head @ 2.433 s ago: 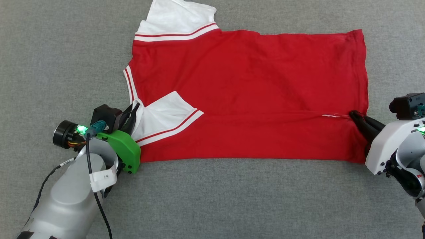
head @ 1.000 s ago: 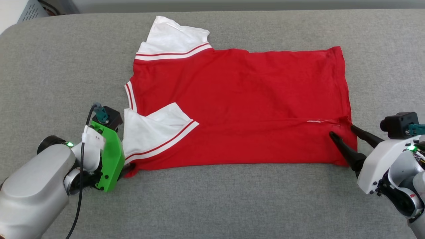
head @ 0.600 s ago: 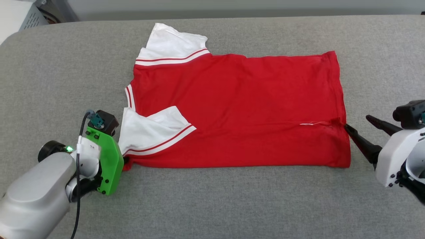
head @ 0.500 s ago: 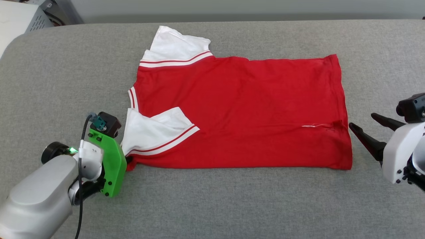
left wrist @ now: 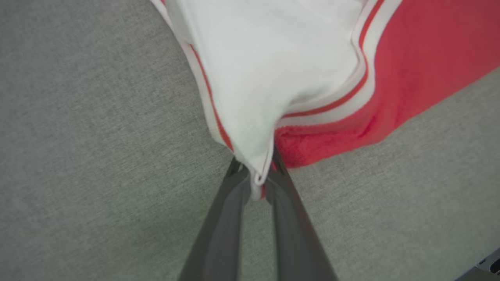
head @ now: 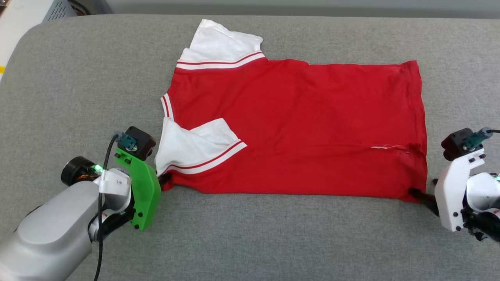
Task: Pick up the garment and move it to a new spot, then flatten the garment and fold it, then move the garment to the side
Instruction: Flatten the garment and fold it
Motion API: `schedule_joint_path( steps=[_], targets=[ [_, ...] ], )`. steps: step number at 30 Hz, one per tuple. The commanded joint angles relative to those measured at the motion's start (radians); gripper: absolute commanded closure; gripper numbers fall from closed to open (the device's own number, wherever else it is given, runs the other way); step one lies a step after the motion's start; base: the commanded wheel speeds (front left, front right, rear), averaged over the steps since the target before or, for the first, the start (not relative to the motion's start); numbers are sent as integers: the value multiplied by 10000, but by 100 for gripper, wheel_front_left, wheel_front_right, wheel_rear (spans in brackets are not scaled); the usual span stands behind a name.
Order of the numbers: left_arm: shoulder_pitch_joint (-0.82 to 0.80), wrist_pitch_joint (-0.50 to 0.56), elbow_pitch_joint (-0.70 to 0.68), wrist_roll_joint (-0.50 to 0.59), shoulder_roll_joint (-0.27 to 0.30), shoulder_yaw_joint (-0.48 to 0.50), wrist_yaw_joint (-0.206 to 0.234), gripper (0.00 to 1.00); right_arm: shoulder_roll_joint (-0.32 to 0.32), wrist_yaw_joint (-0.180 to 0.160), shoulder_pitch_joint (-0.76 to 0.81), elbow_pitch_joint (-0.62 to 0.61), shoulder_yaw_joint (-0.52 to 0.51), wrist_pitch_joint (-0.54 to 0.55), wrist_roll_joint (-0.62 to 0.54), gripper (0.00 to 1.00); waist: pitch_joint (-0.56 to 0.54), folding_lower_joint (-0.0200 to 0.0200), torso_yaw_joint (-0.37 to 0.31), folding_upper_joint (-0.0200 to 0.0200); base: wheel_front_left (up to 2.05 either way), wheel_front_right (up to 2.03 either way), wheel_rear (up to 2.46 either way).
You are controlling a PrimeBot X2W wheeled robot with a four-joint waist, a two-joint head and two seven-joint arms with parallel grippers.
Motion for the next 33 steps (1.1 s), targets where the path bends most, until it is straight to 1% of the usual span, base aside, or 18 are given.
schedule_joint_path(
  steps=[1,6,7,8,9,12,15,19,21,27,30,33],
  targets=[
    [10,-45,-48,35,51,15,63,100,214,-7,-154,277,135,-44,-114,0,209,0,46,0,0,0,0],
    [140,-136,39,-23,13,-7,85,100,730,-7,83,1305,825,-391,-158,0,325,0,26,0,0,0,0],
    [168,-162,77,-28,5,-15,84,100,773,-7,108,1401,897,-580,-100,26,291,0,9,0,0,0,0],
    [223,-196,134,-42,-2,-28,83,100,806,-7,121,1479,968,-841,-14,93,227,0,-28,0,0,0,0],
    [279,-219,177,-76,-7,-35,77,100,779,-7,110,1500,1034,-1060,19,100,167,0,-62,0,0,0,0],
    [488,-343,305,-250,-2,0,63,100,620,-7,36,1446,1074,-1891,143,100,-212,0,-194,0,0,0,0],
    [657,-533,280,-410,78,114,97,100,369,-7,108,1102,957,-2430,359,100,-620,0,-238,0,0,0,0],
    [937,-596,-124,-617,404,211,173,100,-68,-7,609,343,573,-2880,636,100,-1097,0,-217,0,0,0,0],
    [1147,-546,-542,-743,641,228,260,100,-317,-7,1033,-201,349,-3049,704,100,-1289,0,-179,0,0,0,0],
    [1788,-476,-1918,-964,1265,221,721,100,-648,-7,2496,-1434,-594,-3104,754,100,-1491,0,-76,0,0,0,0],
    [2110,-403,-2424,-920,1484,84,977,100,-616,-7,3236,-1941,-997,-2862,738,100,-1438,0,-48,0,0,0,0],
    [2349,-395,-2612,-897,1513,-29,1172,100,-495,-7,3718,-2170,-1399,-2684,640,100,-1292,0,-51,0,0,0,0]
  ],
)
